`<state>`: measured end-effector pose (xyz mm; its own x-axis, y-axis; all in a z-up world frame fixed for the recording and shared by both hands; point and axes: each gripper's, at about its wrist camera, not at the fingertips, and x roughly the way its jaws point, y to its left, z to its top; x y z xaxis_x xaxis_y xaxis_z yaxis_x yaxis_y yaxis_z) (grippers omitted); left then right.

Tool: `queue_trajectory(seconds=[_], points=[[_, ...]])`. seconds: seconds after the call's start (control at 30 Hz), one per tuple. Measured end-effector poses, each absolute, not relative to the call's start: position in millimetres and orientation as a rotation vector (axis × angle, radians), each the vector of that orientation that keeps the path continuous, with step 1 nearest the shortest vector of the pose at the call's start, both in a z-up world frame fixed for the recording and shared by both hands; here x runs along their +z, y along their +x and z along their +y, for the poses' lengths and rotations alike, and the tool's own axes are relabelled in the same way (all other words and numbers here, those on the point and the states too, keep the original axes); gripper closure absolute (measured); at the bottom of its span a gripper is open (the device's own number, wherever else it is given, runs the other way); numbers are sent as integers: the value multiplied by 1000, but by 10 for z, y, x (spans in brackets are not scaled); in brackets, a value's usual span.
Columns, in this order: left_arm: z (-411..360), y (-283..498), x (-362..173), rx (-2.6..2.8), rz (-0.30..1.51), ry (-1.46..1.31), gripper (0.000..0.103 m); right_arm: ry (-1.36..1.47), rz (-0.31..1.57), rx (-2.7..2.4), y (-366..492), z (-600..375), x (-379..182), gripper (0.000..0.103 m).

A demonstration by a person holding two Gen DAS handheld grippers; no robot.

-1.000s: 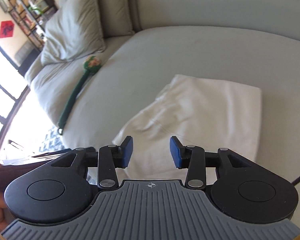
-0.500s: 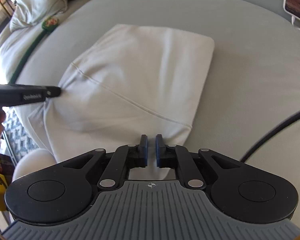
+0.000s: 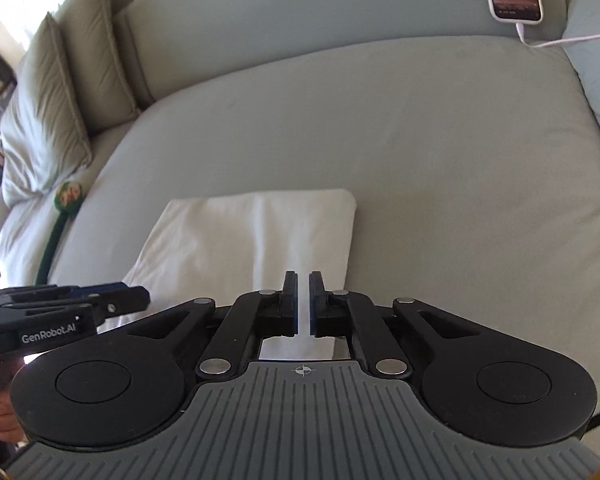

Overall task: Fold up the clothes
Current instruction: 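Pinch the folded sweatshirt edge with both grippers, then open them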

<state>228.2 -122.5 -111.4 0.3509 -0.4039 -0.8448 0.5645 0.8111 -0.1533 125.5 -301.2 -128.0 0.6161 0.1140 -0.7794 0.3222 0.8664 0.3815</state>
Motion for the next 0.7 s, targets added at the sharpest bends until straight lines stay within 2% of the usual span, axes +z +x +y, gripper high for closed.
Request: queue_trajectory(seconds=[0.07, 0.17, 0.27, 0.3, 0.37, 0.43, 0.53, 0.63, 0.7], points=[[-1346, 2440, -1250, -608, 1030, 196, 83, 562, 880, -102, 1407, -3065, -1377, 98], [-1422, 2687, -1477, -511, 1046, 237, 97, 605, 880, -39, 1663, -3081, -1538, 98], [-1323, 2871, -1556, -457, 1068, 161, 94, 592, 934, -21, 1899, -3079, -1741, 97], [-1291, 2878, -1523, -437, 1058, 145, 94, 584, 945, -41, 1950, -3101, -1796, 102], [-1239, 2812, -1426, -394, 1025, 163, 94, 580, 907, -177, 1915, -3257, -1819, 103], [-1159, 2682, -1318, -401, 1011, 175, 94, 618, 884, -297, 1789, -3430, -1752, 96], [-1006, 2430, -1163, -436, 1036, 154, 90, 634, 877, -307, 1566, -3524, -1608, 95], [-862, 2045, -962, -476, 1038, 140, 81, 617, 873, -249, 1315, -3373, -1399, 95], [-795, 1741, -870, -513, 1049, 135, 75, 596, 880, -203, 1170, -3201, -1263, 91]])
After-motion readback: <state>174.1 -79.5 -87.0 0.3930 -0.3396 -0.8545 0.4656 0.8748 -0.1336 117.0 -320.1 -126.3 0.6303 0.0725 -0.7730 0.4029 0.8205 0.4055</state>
